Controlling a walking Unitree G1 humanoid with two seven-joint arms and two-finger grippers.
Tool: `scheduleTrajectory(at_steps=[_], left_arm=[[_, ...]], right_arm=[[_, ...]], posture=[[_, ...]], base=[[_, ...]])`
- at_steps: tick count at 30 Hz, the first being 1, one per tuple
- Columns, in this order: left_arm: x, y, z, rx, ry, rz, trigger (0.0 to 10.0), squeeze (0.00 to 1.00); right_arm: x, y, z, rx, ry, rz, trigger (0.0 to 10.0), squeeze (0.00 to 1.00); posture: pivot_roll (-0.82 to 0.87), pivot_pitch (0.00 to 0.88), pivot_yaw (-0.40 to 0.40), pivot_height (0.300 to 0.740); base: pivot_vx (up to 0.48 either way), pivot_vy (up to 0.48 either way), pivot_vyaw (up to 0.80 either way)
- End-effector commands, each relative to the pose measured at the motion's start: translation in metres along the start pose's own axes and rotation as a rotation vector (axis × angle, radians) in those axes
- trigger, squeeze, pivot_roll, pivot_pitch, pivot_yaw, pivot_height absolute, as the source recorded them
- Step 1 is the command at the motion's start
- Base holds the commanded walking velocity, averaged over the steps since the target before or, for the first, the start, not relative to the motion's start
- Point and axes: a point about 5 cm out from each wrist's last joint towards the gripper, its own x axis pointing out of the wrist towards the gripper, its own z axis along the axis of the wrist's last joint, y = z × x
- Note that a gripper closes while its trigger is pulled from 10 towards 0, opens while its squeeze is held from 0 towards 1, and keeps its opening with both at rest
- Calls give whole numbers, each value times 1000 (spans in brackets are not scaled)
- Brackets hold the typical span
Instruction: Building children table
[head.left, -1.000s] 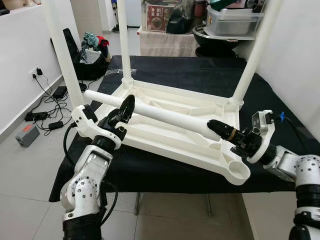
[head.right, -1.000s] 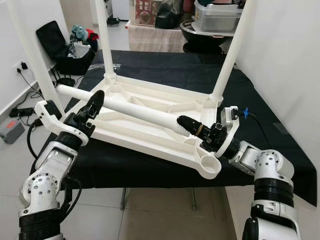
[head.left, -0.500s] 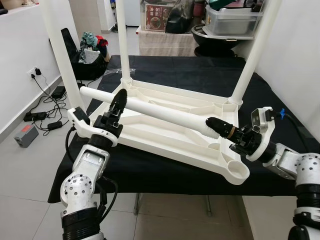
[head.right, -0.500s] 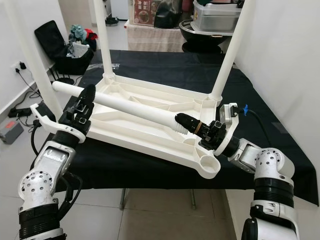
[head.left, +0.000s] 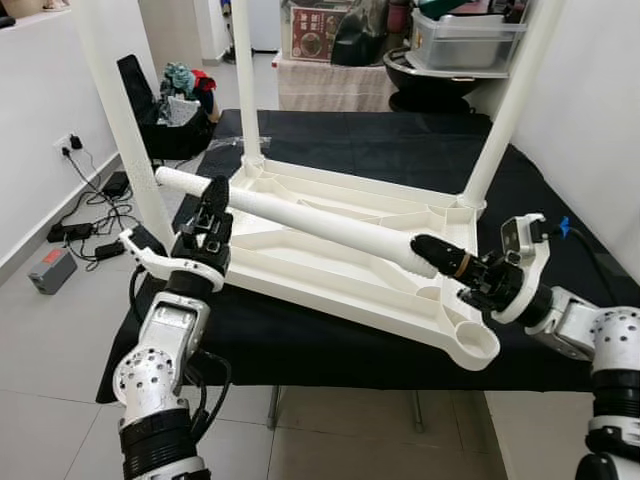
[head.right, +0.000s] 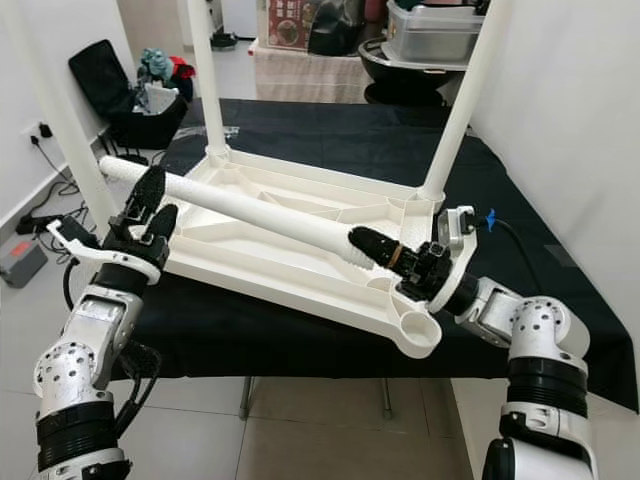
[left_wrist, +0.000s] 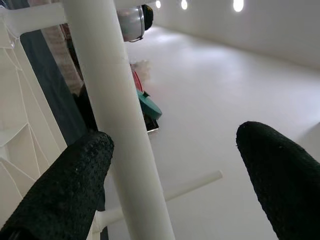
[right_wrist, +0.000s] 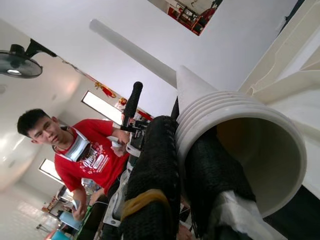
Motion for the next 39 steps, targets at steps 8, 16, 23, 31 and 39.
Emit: scheduleTrajectory(at_steps=[8,16,23,31,39], left_arm=[[2,2,0,-46,-2,-21,10000,0],[8,1,7,-33,-14,-27,10000,0],[18,-8,12,-15,-17,-60,10000,0],[27,-12,15,5,-23,-70,10000,0],[30,-14,9,-23,1,-86,10000,0]], right_arm=[[5,12,-3,12,12,85,0,0],[3,11,-14,32,45,84,0,0],[-7,3,-18,50,42,32,0,0],[-20,-3,-14,44,10,-39,0,0],[-32,-10,-4,10,-62,-109,0,0]], posture=[[60,57,-37,740],[64,55,-35,740],[62,55,-32,740],[63,64,-26,740],[64,77,-18,740]], base=[[0,0,0],[0,0,0],[0,0,0],[0,0,0],[0,0,0]])
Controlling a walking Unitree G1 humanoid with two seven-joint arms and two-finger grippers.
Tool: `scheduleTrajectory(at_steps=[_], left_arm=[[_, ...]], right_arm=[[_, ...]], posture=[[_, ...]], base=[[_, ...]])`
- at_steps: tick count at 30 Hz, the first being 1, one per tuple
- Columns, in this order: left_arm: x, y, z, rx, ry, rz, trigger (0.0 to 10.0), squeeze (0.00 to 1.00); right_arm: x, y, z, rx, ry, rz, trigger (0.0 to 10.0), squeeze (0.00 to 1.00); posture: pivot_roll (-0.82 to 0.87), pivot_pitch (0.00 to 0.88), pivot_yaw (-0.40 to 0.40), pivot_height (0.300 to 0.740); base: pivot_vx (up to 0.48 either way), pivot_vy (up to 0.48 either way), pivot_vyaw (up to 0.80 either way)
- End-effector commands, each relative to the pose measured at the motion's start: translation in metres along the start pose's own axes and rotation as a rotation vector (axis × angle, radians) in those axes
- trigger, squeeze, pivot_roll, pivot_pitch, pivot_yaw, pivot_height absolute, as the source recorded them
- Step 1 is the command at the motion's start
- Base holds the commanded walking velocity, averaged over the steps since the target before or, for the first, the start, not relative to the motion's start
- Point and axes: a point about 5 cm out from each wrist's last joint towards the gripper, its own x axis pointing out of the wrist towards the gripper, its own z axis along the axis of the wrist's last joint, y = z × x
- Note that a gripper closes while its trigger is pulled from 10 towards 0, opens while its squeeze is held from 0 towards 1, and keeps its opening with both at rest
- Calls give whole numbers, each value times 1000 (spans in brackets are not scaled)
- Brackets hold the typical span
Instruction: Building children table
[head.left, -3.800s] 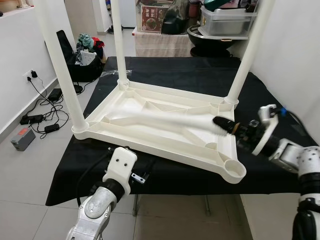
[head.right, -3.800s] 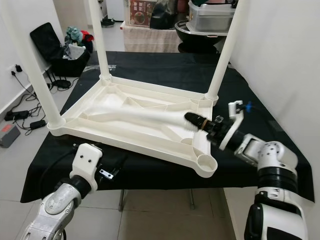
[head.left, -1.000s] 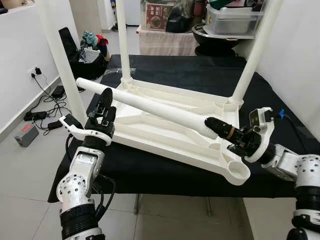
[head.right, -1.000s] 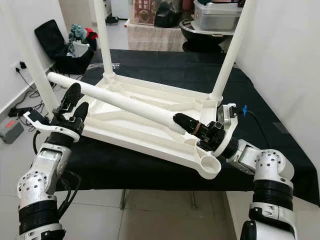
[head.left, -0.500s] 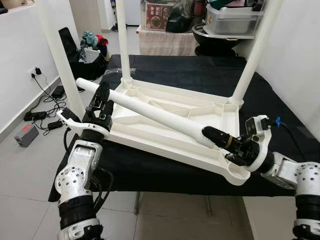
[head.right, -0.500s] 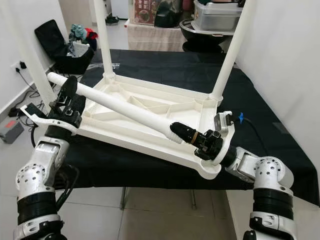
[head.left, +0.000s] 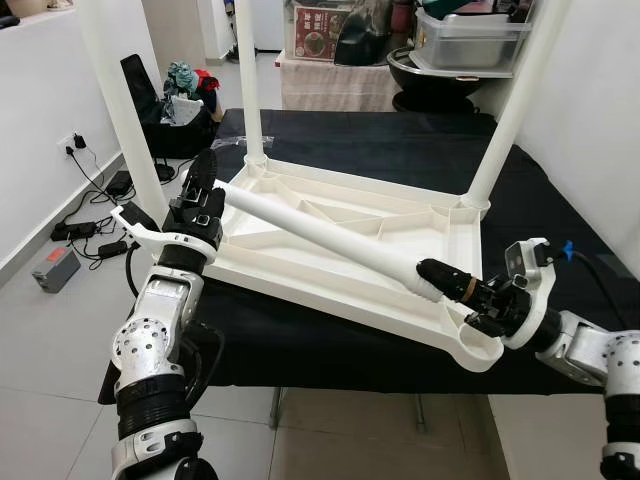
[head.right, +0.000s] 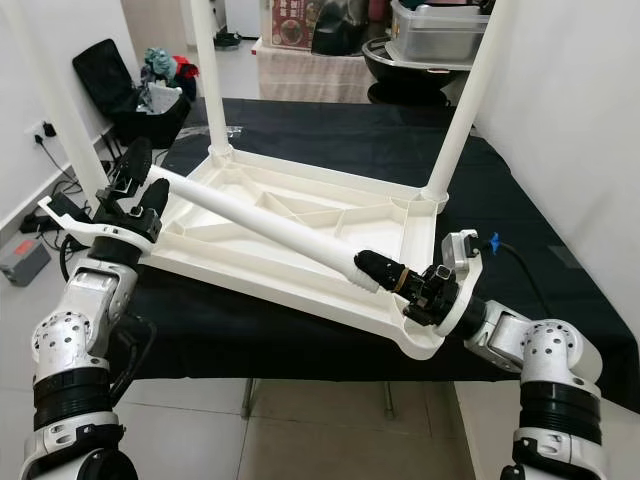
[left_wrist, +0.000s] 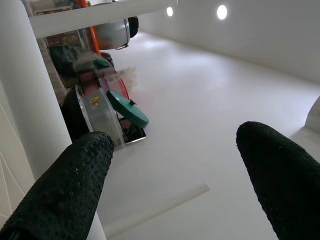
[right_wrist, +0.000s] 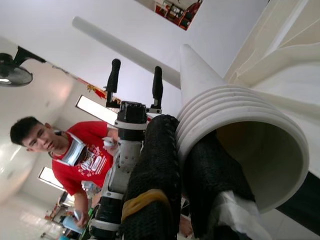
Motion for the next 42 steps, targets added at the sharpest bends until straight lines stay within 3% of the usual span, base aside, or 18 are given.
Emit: scheduleTrajectory(at_steps=[1,7,14,16,18,34,42], left_arm=[[2,-2,-4,-21,14,-15,10000,0],[-3,1,-20,-11,80,-9,10000,0],[-3,4,-17,4,90,-3,10000,0],[-5,11,-11,29,106,16,10000,0],[-5,11,-11,29,106,16,10000,0],[3,18,-1,69,107,37,10000,0],[20,14,-5,70,131,-4,10000,0]], right_arm=[[-6,-1,6,-33,-39,-28,0,0],[-18,-2,26,-72,-118,-69,0,0],[-33,6,36,-92,-134,-60,0,0],[-47,15,39,-98,-142,-27,0,0],[-47,15,39,-98,-142,-27,0,0],[-42,25,4,-52,-25,111,0,0],[-40,26,-15,-15,66,116,0,0]], posture=[[64,77,-18,740],[63,84,-12,740],[51,86,-1,740],[51,82,4,740],[51,82,4,740],[50,78,15,740],[44,79,18,740]], base=[[0,0,0],[0,0,0],[0,0,0],[0,0,0],[0,0,0],[0,0,0],[0,0,0]])
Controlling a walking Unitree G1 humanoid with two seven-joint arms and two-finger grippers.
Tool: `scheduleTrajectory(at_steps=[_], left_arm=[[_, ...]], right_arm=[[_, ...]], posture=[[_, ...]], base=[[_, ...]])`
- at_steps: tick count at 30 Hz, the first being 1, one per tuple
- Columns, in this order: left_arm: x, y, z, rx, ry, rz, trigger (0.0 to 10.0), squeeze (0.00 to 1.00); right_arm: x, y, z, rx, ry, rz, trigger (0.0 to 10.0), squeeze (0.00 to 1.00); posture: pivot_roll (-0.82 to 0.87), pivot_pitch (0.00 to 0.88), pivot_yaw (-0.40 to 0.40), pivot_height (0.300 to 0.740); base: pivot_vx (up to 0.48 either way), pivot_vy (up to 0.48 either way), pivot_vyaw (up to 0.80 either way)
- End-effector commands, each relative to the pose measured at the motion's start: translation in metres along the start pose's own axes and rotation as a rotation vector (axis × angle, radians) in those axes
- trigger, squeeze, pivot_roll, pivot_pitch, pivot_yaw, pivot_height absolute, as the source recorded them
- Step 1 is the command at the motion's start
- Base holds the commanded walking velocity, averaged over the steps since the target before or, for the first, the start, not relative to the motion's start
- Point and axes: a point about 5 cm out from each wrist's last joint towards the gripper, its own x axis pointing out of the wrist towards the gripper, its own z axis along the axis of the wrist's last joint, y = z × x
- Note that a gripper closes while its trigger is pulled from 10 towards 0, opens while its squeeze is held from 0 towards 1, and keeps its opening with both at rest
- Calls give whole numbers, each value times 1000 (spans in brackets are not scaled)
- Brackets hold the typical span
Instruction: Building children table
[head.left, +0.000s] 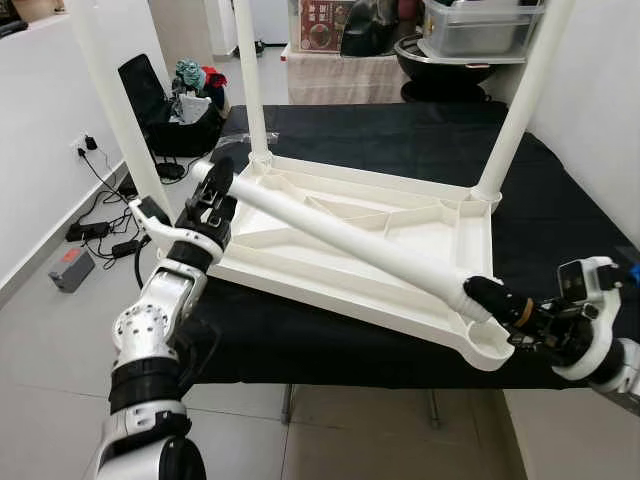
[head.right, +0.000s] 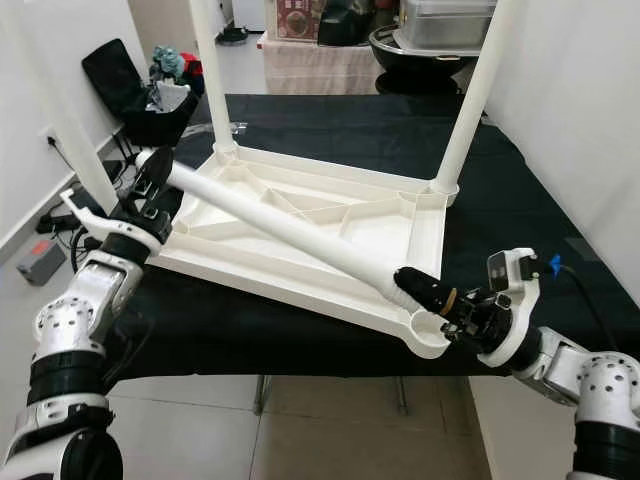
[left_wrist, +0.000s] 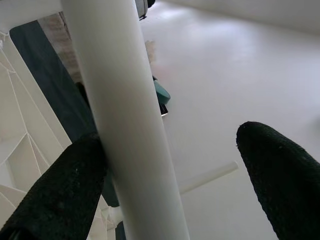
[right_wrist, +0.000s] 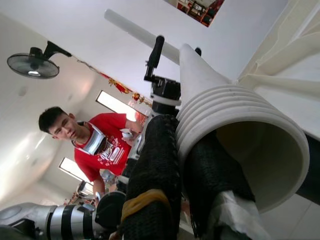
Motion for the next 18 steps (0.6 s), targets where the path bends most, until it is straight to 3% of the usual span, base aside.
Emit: scheduleTrajectory(at_steps=[1,6,18], left_arm=[[1,1,1,16,3,-2,10000,0],[11,-3,-2,20,15,-19,10000,0],[14,-2,-11,-4,21,-31,10000,0]], right_arm=[[3,2,-4,11,21,33,0,0],[5,3,-15,27,46,36,0,0],[17,4,-21,35,48,69,0,0]], posture=[[44,79,18,740],[40,75,21,740],[40,66,20,740]], base=[[0,0,0],[0,0,0],[0,0,0]])
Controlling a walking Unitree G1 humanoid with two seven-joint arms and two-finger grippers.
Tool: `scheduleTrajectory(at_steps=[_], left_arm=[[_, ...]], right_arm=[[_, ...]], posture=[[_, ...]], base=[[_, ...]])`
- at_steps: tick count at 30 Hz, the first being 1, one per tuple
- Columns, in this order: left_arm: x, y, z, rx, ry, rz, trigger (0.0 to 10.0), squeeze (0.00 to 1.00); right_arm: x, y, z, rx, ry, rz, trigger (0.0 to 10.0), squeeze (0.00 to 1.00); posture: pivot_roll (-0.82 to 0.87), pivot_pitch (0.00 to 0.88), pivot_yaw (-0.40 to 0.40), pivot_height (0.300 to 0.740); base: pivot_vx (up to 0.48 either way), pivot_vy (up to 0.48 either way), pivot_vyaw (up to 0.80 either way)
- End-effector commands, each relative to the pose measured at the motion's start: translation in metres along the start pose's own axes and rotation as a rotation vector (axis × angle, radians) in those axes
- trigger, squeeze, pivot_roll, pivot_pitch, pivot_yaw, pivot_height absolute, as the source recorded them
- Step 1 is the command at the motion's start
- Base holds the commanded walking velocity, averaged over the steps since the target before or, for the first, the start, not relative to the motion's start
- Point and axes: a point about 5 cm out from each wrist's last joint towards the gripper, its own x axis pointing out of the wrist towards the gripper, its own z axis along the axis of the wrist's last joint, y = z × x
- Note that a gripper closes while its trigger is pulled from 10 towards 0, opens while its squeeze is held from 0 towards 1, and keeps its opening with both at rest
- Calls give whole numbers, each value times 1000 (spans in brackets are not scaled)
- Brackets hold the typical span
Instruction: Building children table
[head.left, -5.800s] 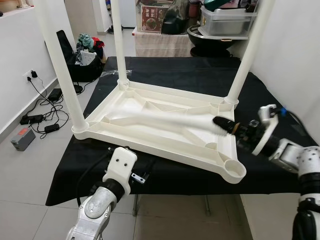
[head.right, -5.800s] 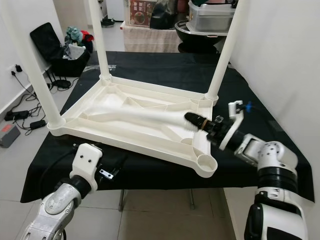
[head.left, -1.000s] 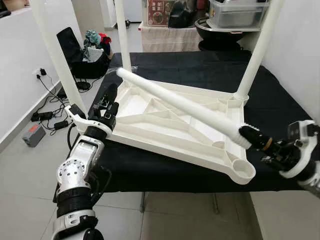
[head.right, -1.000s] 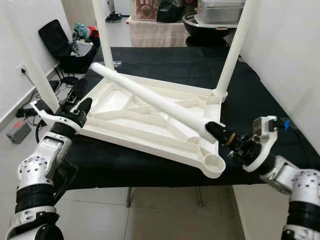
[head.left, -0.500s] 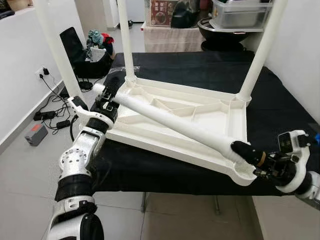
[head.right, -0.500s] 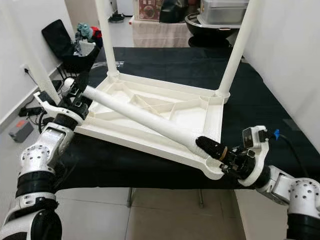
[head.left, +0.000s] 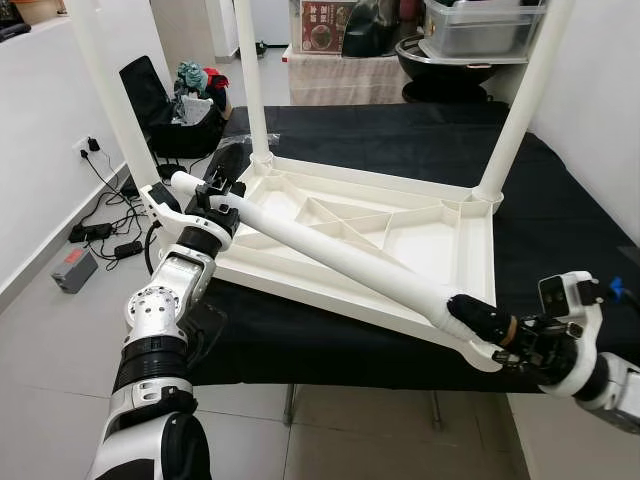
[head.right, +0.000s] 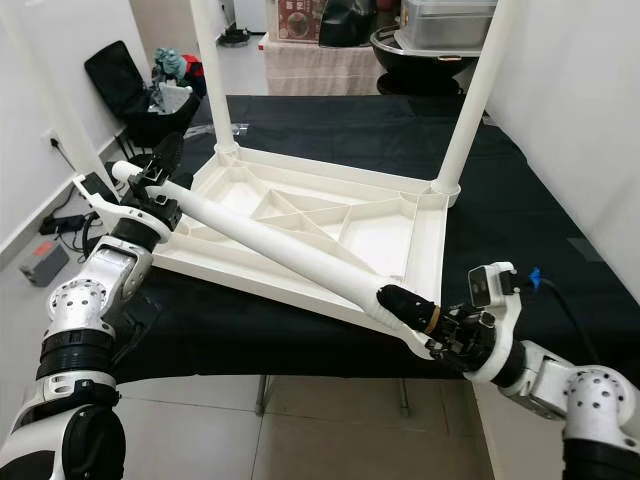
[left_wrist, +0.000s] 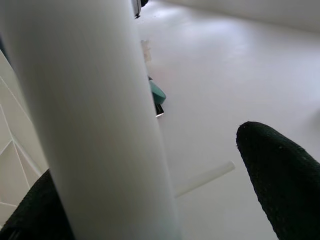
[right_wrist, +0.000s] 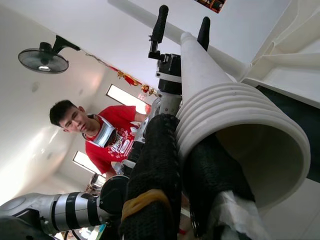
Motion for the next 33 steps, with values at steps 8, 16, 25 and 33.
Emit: scheduleTrajectory(at_steps=[8,16,25,33], left_arm=[[2,3,-25,-51,42,-12,10000,0],[3,3,-34,-60,59,-18,10000,0],[4,3,-37,-67,67,-19,10000,0],[3,2,-49,-108,72,-26,0,0]], right_arm=[[18,6,4,-16,-17,91,0,0],[24,9,2,-15,-7,109,0,0],[27,12,3,-19,-11,122,0,0],[33,11,1,-13,-14,127,0,0]], posture=[[38,60,15,740],[36,66,14,740],[32,69,17,740],[34,77,15,740]], base=[[0,0,0],[0,0,0],[0,0,0],[0,0,0]])
